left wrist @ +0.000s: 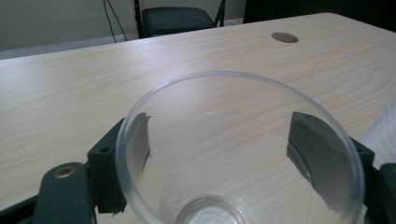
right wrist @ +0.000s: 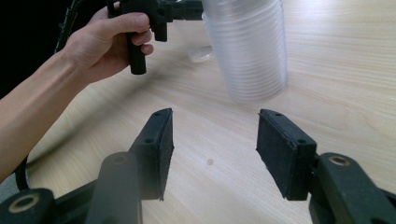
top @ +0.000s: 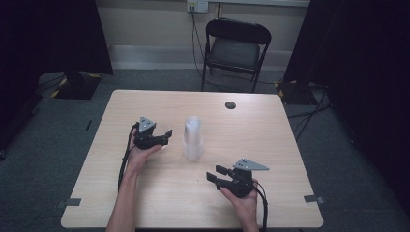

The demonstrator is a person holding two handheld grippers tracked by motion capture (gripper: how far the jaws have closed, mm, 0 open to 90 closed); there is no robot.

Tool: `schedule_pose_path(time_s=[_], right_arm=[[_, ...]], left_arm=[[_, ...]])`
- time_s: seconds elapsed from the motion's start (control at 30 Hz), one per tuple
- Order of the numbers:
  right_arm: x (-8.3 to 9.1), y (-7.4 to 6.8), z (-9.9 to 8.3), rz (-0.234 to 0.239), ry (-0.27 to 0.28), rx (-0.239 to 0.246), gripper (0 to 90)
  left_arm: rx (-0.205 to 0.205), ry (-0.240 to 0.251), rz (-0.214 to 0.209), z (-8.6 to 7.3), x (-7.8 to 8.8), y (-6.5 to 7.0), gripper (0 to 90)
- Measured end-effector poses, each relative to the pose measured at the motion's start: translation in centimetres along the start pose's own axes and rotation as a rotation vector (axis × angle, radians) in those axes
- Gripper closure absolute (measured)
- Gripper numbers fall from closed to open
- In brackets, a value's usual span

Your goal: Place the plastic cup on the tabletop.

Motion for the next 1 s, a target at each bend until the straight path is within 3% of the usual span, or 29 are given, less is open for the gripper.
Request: schedule_pose_path(time_s=[0.23, 0.33, 0.43, 0.53, 0.67, 0.77, 0.87, 1.0], right_arm=[[0.1, 0.1, 0.1, -0.003, 0.01, -0.001, 46.2], [0.2, 0.0, 0.0, -0.003, 0.01, 0.001, 46.1], [0.3, 0.0, 0.1, -0.003, 0.016, 0.0, 46.1], [0.4, 0.0, 0.1, -0.006, 0.016, -0.002, 46.1], [0.5, 0.0, 0.0, -0.008, 0.02, -0.003, 46.0], [0.6, 0.1, 0.0, -0.011, 0.022, -0.005, 45.5], [0.6, 0.3, -0.1, -0.015, 0.025, -0.007, 44.7], [0.7, 0.5, -0.3, -0.025, 0.024, -0.01, 43.7]], left_arm=[[0.018, -0.022, -0.01, -0.4, -0.1, 0.0, 18.8], [0.033, -0.054, -0.023, -0.9, -0.1, 0.1, 16.2], [0.03, -0.092, 0.002, -1.2, 0.1, 0.1, 15.6], [0.009, -0.067, 0.002, -1.2, 0.4, 0.4, 15.6], [0.031, -0.064, 0.01, -1.6, 0.7, 0.6, 15.6], [-0.002, -0.07, 0.03, -2.0, 1.0, 0.9, 15.5], [0.017, -0.048, 0.029, -1.8, 1.5, 1.1, 15.6], [0.014, -0.049, 0.042, -2.0, 2.2, 0.9, 15.6]])
Point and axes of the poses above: each handheld gripper's, and its own axes: x roughly backward along the jaws, z roughly out of its top, y roughly to its right, the point moved 10 cm from there along -x, roughly forward along the jaws, and after that the axes turned 5 degrees about -y, right-handed, at the moved point
